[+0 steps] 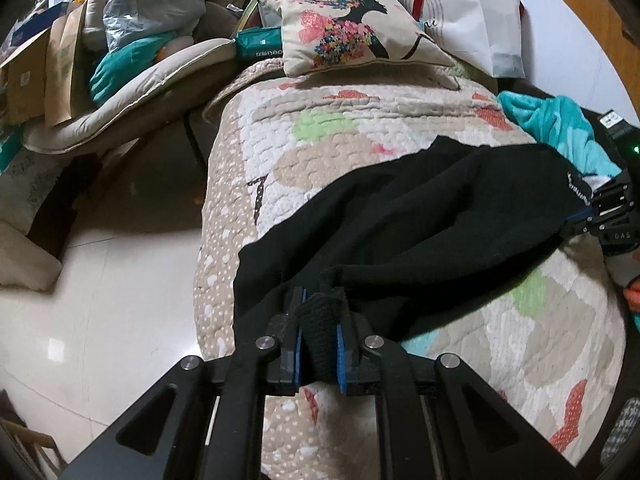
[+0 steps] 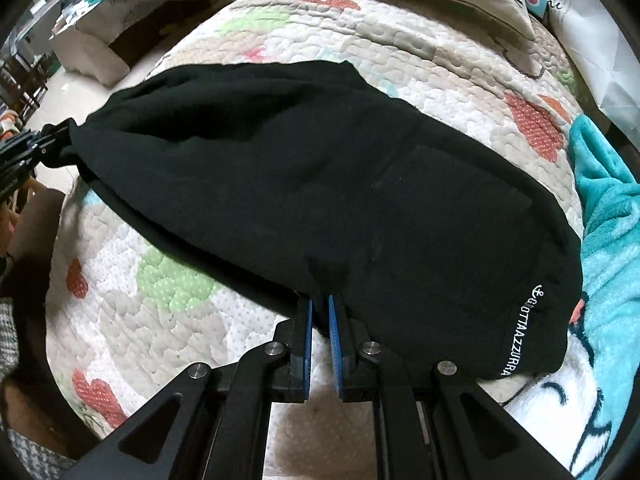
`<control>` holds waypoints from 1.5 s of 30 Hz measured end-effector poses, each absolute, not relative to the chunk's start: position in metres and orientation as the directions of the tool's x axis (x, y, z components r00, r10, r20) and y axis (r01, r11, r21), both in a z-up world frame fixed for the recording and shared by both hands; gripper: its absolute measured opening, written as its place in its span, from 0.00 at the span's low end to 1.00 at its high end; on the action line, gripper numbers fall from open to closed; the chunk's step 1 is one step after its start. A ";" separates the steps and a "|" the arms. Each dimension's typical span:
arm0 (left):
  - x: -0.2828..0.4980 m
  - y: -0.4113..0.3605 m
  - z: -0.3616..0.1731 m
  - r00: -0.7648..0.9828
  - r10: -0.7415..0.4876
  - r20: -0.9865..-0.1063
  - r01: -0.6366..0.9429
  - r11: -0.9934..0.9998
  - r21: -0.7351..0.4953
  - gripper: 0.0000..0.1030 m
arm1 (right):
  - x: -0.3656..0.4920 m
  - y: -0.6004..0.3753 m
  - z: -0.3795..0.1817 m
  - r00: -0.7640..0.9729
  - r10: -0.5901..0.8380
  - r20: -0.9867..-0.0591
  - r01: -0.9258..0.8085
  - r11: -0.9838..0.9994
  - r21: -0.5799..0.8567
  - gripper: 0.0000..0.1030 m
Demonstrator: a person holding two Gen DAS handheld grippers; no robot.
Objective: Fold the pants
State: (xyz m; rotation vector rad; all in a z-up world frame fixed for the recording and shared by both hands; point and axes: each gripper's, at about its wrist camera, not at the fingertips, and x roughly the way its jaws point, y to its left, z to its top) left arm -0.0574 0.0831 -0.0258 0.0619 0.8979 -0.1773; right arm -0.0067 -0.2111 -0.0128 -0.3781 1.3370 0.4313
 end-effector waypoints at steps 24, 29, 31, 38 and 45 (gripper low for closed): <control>-0.087 0.142 0.000 0.581 0.032 -0.813 -0.049 0.999 0.004 0.36 | -0.015 -0.162 0.044 0.262 0.180 -0.948 -0.480 0.877 0.034 0.39; -0.067 0.106 -0.014 0.560 -0.062 -0.826 0.031 0.998 -0.054 0.36 | -0.003 -0.126 0.014 0.231 0.294 -0.927 -0.414 0.892 0.180 0.39; -0.055 0.095 -0.033 0.512 -0.027 -0.858 0.031 0.999 -0.014 0.36 | -0.004 -0.117 -0.003 0.197 0.302 -0.933 -0.395 0.895 0.206 0.39; -0.052 0.109 -0.062 0.416 -0.010 -0.909 -0.035 0.999 -0.027 0.55 | -0.018 -0.126 -0.031 0.105 0.207 -0.973 -0.403 0.903 0.149 0.39; -0.062 0.149 -0.061 0.459 -0.222 -0.860 -0.196 0.919 -0.342 0.55 | 0.004 -0.076 0.017 0.165 0.323 -0.932 -0.536 0.823 0.190 0.40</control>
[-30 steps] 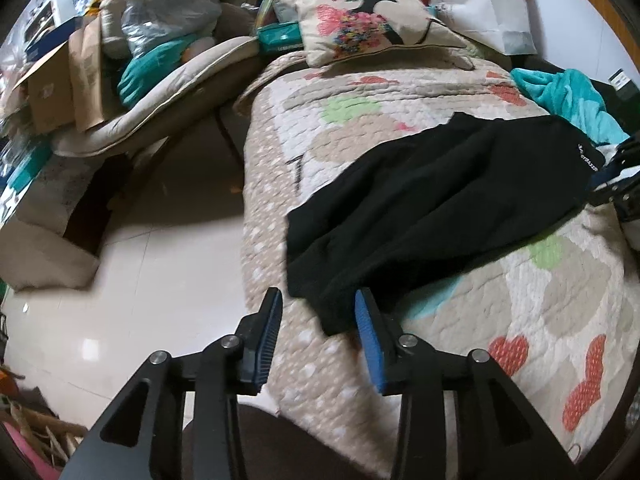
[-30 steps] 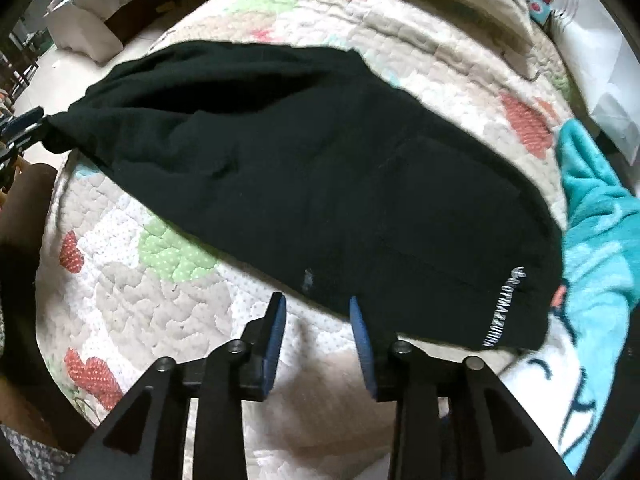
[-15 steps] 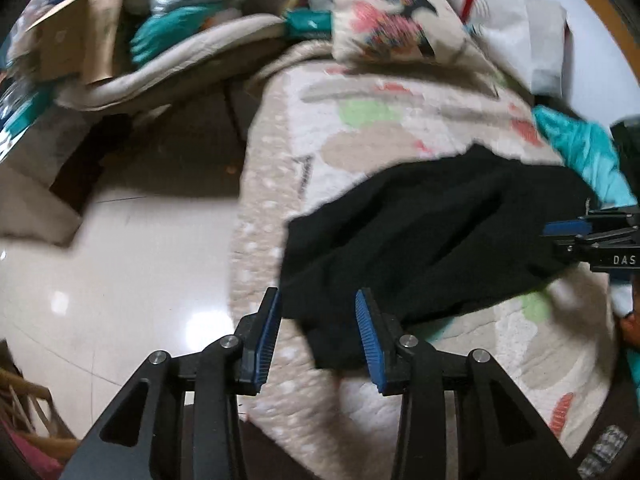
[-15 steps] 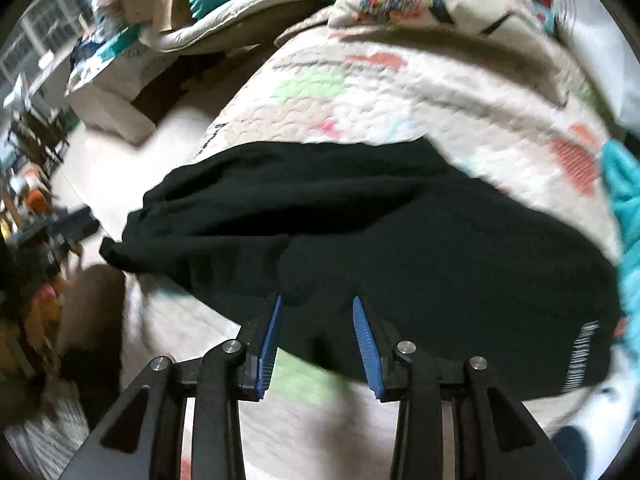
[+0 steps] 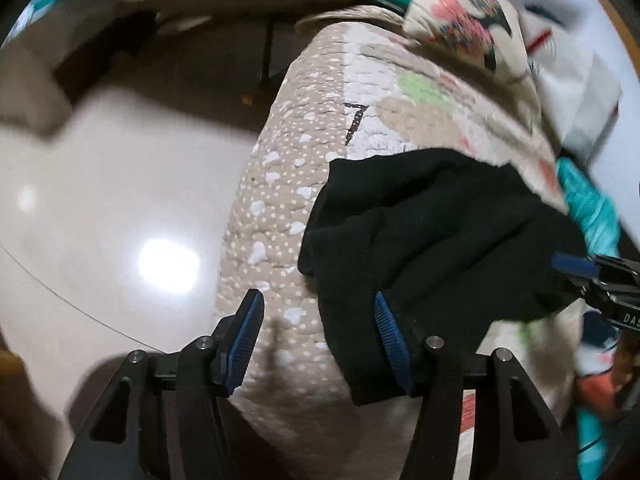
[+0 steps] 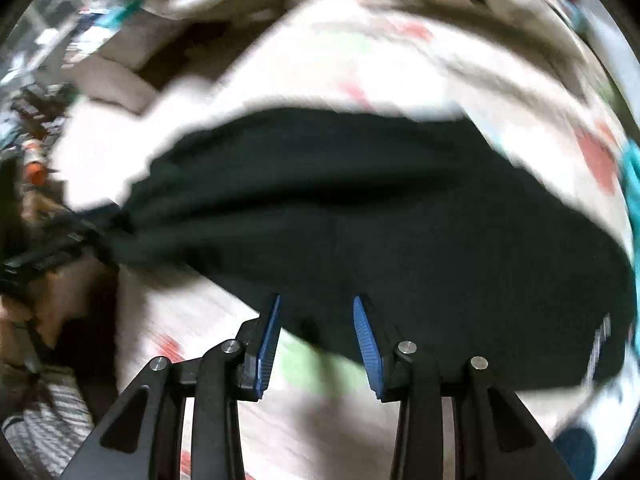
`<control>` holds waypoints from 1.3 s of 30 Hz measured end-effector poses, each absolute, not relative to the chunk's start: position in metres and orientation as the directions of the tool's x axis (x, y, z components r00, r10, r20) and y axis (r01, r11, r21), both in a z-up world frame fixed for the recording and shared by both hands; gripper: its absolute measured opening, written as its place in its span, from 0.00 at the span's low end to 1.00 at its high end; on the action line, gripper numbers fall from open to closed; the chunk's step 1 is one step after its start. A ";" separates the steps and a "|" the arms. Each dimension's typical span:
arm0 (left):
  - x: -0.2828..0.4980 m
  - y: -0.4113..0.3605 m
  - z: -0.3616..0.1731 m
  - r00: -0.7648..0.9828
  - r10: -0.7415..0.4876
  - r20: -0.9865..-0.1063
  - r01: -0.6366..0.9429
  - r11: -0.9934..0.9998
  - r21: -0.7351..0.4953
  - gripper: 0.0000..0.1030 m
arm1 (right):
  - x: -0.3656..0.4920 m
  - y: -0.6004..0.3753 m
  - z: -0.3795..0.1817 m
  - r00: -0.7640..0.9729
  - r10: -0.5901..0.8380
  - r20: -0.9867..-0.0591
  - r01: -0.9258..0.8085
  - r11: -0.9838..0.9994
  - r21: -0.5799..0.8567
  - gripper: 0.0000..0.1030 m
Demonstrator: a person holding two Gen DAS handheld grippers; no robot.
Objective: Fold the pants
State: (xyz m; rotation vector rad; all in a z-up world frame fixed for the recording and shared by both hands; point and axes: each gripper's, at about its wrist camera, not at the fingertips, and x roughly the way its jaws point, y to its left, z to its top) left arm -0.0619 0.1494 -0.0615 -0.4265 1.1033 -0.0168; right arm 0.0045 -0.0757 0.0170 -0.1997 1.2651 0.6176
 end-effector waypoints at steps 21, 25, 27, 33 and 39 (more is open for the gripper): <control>-0.073 0.163 -0.089 0.503 -0.401 -0.766 -0.242 0.785 -0.570 0.53 | 0.011 0.125 -0.045 0.024 0.284 -0.959 -0.914 0.394 0.094 0.21; -0.072 0.165 -0.084 0.519 -0.416 -0.747 -0.233 0.771 -0.592 0.50 | 0.021 0.123 -0.024 0.059 0.322 -0.945 -0.893 0.439 0.094 0.13; -0.067 0.170 -0.081 0.530 -0.423 -0.735 -0.237 0.758 -0.608 0.49 | 0.029 0.121 -0.010 0.068 0.355 -0.932 -0.882 0.459 0.110 0.13; -0.047 0.180 -0.085 0.522 -0.390 -0.758 -0.282 0.760 -0.585 0.49 | 0.070 0.128 -0.015 0.062 0.345 -0.936 -0.821 0.551 0.149 0.16; -0.050 0.182 -0.087 0.541 -0.415 -0.731 -0.275 0.735 -0.620 0.49 | 0.086 0.126 -0.031 0.059 0.316 -0.947 -0.784 0.601 0.152 0.58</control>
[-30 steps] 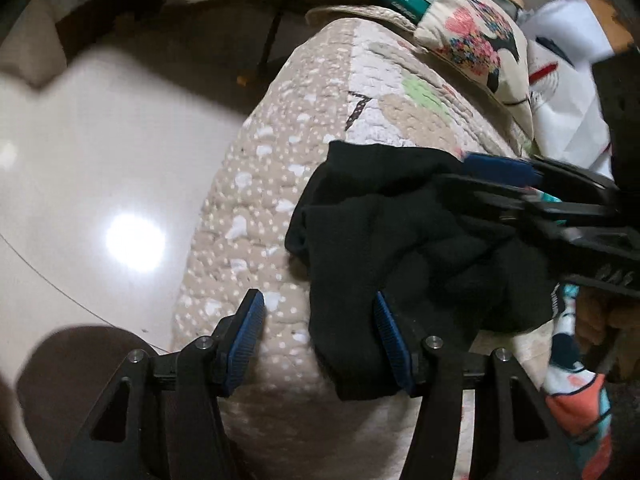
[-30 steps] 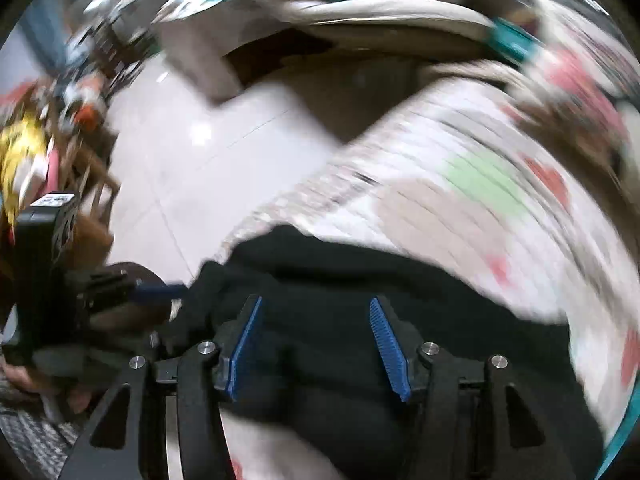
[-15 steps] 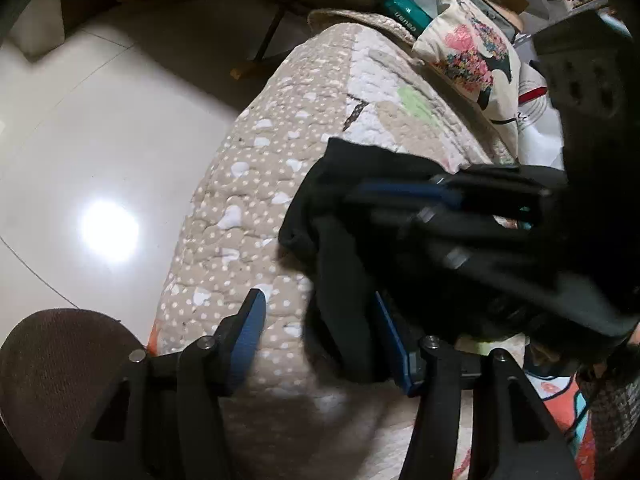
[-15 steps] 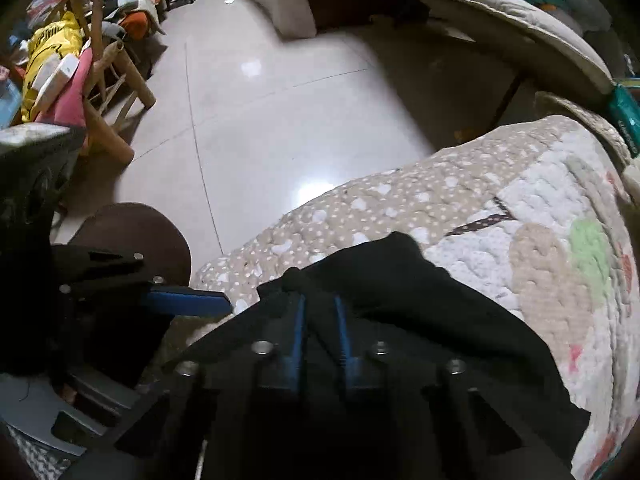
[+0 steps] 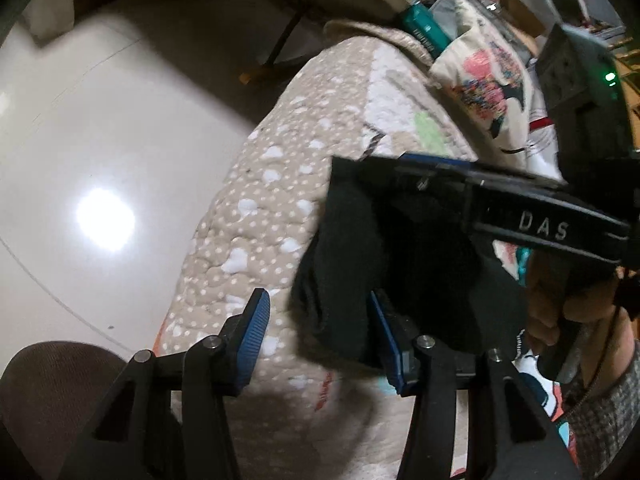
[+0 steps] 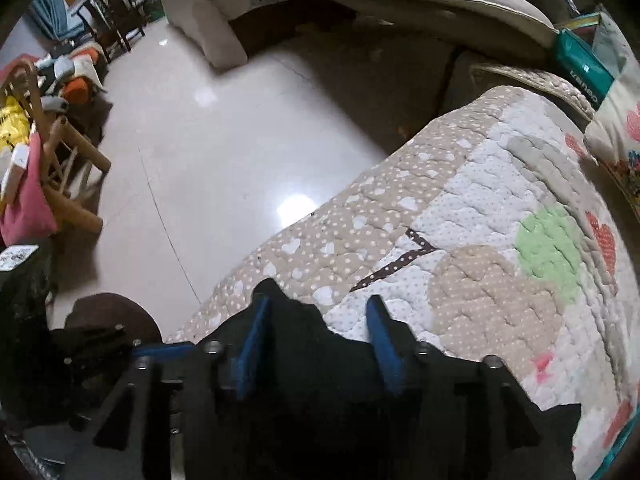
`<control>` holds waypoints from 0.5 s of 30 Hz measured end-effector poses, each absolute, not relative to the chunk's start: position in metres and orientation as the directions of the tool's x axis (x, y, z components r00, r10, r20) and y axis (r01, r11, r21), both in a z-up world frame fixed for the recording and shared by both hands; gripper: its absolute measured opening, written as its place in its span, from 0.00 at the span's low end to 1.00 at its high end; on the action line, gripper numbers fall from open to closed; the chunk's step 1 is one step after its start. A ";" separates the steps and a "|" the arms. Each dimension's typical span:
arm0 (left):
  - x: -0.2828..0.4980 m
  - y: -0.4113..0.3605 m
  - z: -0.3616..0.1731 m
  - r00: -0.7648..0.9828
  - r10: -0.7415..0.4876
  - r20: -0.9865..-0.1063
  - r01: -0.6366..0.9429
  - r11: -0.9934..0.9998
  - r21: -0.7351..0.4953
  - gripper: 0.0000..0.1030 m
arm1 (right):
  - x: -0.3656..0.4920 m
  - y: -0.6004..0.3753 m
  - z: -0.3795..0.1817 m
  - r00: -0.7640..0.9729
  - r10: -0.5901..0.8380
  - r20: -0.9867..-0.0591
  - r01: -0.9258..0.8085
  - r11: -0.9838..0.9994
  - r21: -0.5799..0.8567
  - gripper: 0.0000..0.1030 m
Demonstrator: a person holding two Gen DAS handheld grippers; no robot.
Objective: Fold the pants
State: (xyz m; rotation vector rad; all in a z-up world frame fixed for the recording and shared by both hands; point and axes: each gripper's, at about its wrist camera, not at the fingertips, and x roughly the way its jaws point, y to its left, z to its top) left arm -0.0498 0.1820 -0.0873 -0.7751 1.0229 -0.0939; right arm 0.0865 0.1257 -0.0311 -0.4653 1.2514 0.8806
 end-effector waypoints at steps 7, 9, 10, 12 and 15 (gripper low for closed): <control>-0.036 0.154 -0.096 0.524 -0.413 -0.745 -0.217 0.781 -0.586 0.45 | 0.074 0.137 -0.057 -0.006 0.253 -0.967 -0.829 0.539 0.146 0.37; -0.037 0.152 -0.091 0.522 -0.382 -0.763 -0.204 0.813 -0.546 0.27 | 0.068 0.142 -0.057 0.031 0.235 -0.971 -0.847 0.522 0.100 0.31; -0.038 0.154 -0.091 0.523 -0.391 -0.757 -0.209 0.803 -0.558 0.22 | 0.069 0.143 -0.055 0.029 0.241 -0.970 -0.842 0.529 0.106 0.28; -0.038 0.162 -0.091 0.524 -0.411 -0.746 -0.229 0.775 -0.588 0.20 | 0.073 0.144 -0.050 0.035 0.250 -0.968 -0.833 0.542 0.110 0.26; -0.038 0.165 -0.091 0.520 -0.406 -0.752 -0.251 0.768 -0.588 0.19 | 0.075 0.150 -0.047 0.053 0.250 -0.967 -0.833 0.546 0.096 0.22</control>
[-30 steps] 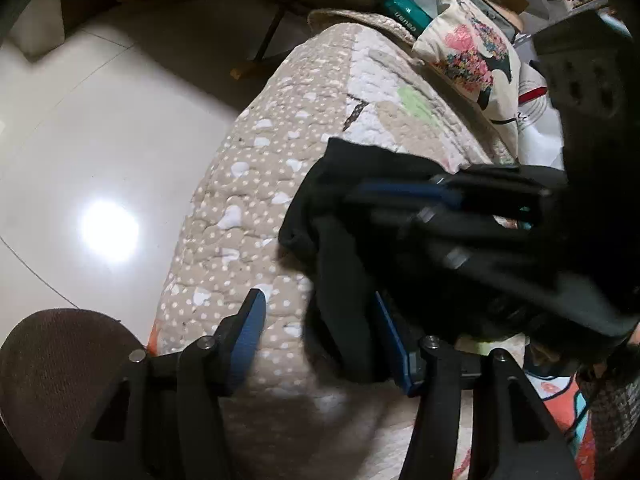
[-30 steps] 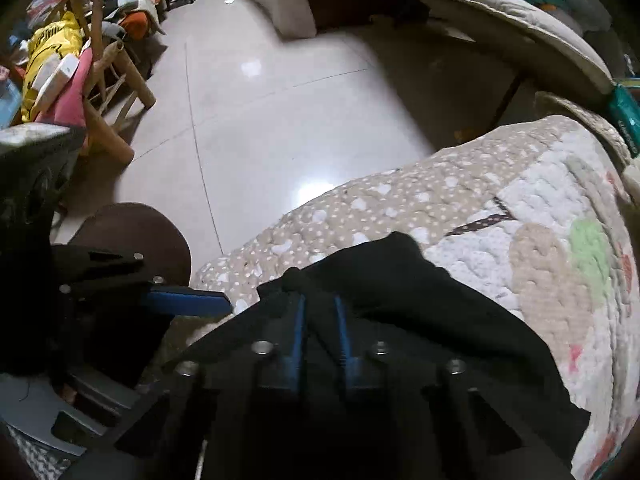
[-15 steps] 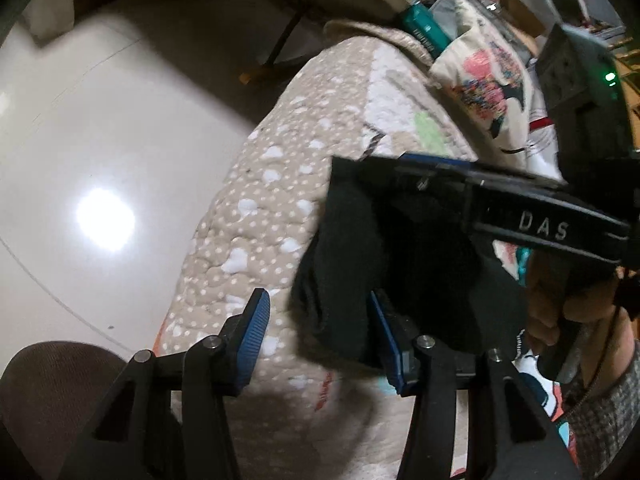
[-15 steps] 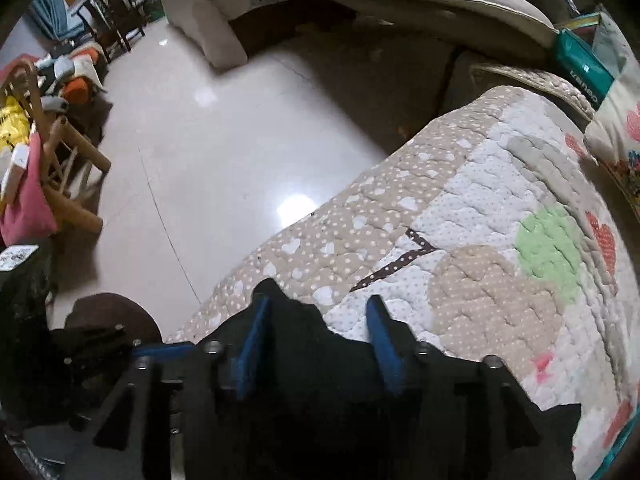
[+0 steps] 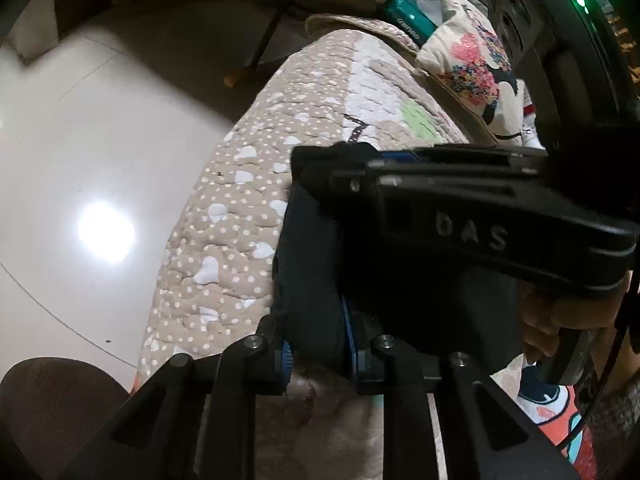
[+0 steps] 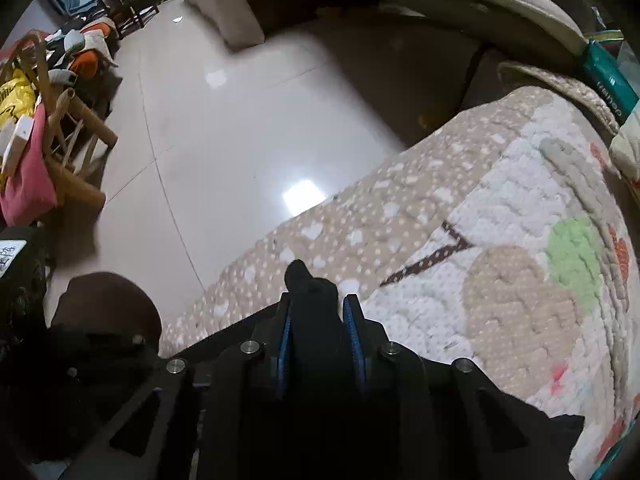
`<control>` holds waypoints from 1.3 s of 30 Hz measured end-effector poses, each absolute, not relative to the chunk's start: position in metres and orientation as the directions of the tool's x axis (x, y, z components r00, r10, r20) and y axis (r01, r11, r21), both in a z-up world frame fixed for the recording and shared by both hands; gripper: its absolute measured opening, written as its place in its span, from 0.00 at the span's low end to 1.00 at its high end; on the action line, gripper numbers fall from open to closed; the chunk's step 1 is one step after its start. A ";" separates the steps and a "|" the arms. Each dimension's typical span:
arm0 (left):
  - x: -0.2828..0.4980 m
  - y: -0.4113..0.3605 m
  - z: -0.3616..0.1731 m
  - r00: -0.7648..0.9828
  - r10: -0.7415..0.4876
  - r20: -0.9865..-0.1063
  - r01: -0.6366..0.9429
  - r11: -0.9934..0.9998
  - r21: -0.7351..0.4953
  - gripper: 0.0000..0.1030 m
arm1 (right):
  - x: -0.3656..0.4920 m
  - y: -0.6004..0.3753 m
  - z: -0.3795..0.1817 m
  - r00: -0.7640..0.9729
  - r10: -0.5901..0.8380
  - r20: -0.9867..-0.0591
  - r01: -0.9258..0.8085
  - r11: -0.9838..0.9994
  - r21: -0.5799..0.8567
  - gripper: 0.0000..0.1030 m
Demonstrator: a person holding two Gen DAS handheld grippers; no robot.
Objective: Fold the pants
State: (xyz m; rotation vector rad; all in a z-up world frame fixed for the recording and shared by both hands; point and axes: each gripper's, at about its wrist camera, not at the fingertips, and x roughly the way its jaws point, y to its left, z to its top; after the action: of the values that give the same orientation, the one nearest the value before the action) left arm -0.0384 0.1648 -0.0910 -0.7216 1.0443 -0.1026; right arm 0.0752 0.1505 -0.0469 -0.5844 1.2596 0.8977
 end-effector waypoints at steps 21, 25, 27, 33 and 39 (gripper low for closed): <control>-0.025 0.158 -0.013 0.599 -0.391 -0.699 -0.143 0.807 -0.574 0.38 | 0.162 -0.113 0.015 0.326 0.248 -0.912 -0.405 0.908 0.102 0.48; -0.002 0.095 -0.020 0.519 -0.428 -0.740 -0.015 0.861 -0.508 0.38 | 0.171 -0.151 -0.008 0.283 0.241 -0.929 -0.383 0.916 0.120 0.52; 0.006 0.072 -0.026 0.492 -0.422 -0.762 0.040 0.885 -0.464 0.38 | 0.175 -0.158 -0.020 0.272 0.243 -0.931 -0.390 0.913 0.124 0.56; 0.043 0.055 -0.024 0.479 -0.399 -0.782 0.050 0.902 -0.430 0.38 | 0.174 -0.144 -0.051 0.209 0.284 -0.936 -0.441 0.882 0.169 0.54; 0.062 0.046 -0.022 0.491 -0.409 -0.769 0.084 0.901 -0.425 0.38 | 0.173 -0.142 -0.044 0.271 0.234 -0.933 -0.463 0.882 0.087 0.10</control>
State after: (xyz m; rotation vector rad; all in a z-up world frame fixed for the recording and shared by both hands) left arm 0.0617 0.0458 -0.0215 -0.3543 1.0183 -0.3066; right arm 0.1731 -0.1423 -0.0439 -0.2185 1.2094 0.4744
